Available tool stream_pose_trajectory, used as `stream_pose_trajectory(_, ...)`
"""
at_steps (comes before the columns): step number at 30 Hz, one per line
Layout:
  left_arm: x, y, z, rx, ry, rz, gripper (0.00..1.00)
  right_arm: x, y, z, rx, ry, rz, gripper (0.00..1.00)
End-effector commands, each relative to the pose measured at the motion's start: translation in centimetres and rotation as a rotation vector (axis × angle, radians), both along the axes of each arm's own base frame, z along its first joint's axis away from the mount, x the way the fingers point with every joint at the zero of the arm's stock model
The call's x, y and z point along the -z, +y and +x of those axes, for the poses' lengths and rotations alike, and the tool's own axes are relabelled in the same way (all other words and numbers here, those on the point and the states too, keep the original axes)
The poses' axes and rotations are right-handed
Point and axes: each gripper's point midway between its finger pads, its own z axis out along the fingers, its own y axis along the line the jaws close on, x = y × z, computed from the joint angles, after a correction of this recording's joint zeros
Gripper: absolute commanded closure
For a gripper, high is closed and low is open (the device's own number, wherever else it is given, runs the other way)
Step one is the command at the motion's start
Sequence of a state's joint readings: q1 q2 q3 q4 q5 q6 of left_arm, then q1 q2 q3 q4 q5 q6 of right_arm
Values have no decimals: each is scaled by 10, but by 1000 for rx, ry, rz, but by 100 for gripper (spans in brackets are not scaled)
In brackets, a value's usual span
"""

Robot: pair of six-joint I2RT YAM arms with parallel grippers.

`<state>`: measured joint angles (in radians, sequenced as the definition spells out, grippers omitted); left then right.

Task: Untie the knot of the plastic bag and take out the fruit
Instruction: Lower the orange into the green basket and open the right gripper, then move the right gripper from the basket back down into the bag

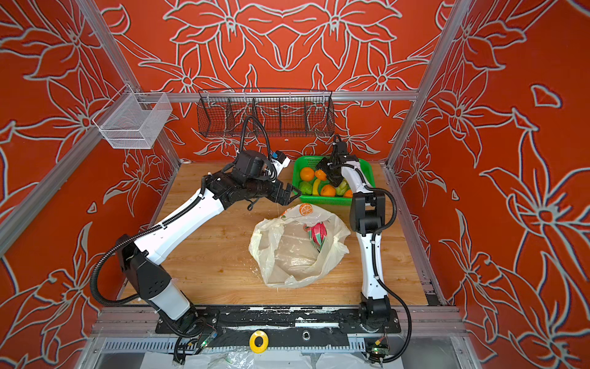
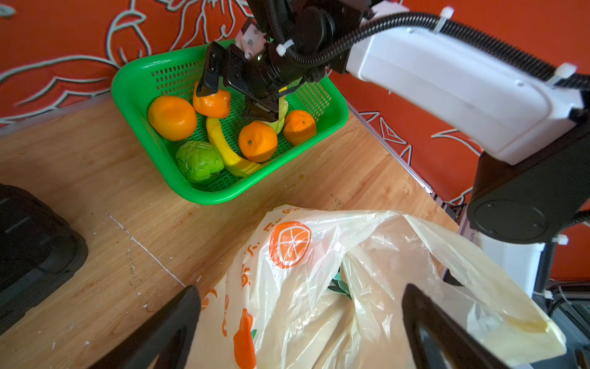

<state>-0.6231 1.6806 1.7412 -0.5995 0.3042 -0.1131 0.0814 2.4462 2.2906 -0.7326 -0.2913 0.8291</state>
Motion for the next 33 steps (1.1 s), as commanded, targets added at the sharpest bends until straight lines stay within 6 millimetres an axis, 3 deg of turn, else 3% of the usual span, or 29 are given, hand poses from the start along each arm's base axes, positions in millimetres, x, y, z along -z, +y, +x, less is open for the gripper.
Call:
stream_pose_trajectory(1, 14, -3, -8, 63, 39, 59, 3, -73, -15, -19, -1, -81, -65, 3)
stream_pose_trajectory(4, 28, -1, -13, 104, 48, 100, 3, -109, -16, -40, -26, -113, -87, 3)
stream_pose_trajectory(9, 48, 4, -16, 127, 61, 155, 3, -172, -14, -92, -90, -193, -125, 3)
stream_pose_trajectory(15, 59, 8, -23, 144, 70, 175, 3, -216, -9, -165, -129, -257, -124, 3)
stream_pose_trajectory(20, 67, 18, -32, 123, 110, 191, 3, -235, 11, -225, -206, -303, -122, 5)
stream_pose_trajectory(25, 77, 28, -46, 100, 157, 194, 3, -235, 42, -275, -317, -318, -163, 6)
stream_pose_trajectory(33, 89, 50, -64, 68, 201, 241, 3, -197, 96, -337, -539, -207, -198, 8)
